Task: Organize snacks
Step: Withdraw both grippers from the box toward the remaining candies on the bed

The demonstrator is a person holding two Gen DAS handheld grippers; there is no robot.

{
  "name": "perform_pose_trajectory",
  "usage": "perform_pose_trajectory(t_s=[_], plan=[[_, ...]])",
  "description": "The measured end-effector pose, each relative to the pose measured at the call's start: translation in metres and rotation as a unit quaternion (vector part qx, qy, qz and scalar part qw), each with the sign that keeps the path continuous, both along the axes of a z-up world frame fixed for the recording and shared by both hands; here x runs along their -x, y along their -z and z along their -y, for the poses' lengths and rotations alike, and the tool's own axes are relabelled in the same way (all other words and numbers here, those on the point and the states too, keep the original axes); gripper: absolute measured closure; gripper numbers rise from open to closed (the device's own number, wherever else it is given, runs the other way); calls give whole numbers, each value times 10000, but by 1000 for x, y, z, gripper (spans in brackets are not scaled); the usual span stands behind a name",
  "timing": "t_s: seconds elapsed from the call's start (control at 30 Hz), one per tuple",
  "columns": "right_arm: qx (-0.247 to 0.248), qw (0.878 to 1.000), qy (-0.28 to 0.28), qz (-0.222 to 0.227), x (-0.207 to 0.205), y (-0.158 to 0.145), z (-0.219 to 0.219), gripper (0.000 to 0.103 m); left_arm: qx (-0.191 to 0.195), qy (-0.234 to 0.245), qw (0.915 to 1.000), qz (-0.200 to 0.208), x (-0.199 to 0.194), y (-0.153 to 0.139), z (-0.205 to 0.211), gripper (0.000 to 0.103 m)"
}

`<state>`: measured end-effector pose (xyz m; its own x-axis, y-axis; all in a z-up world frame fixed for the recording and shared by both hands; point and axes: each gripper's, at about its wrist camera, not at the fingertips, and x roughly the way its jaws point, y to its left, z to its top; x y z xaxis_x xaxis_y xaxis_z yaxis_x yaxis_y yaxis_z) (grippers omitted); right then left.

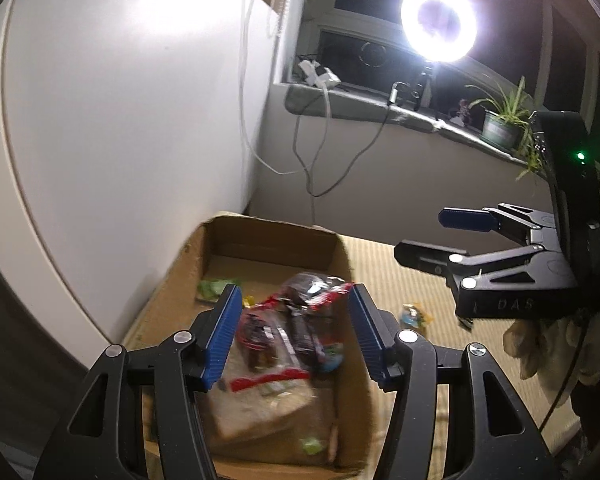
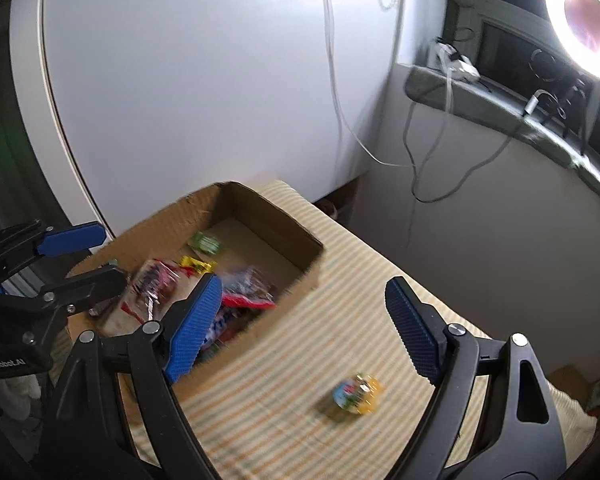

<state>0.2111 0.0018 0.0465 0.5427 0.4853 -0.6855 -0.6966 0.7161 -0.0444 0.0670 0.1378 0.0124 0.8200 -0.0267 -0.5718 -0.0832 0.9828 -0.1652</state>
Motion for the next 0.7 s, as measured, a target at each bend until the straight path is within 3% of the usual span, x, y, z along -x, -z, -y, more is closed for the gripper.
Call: perform_pose_trajectory(t_s=[0.23, 0.4, 0.7], plan=[[125, 9993, 346, 59, -9, 2, 52, 17, 15, 355, 9994, -17, -5, 2, 37, 48], [146, 9977, 648, -148, -21, 13, 96, 17, 31, 691, 9976, -94, -13, 8, 69, 48], [308, 9935, 938, -562, -32, 55, 148, 17, 85, 1158, 9920, -498, -35, 35, 118, 48]])
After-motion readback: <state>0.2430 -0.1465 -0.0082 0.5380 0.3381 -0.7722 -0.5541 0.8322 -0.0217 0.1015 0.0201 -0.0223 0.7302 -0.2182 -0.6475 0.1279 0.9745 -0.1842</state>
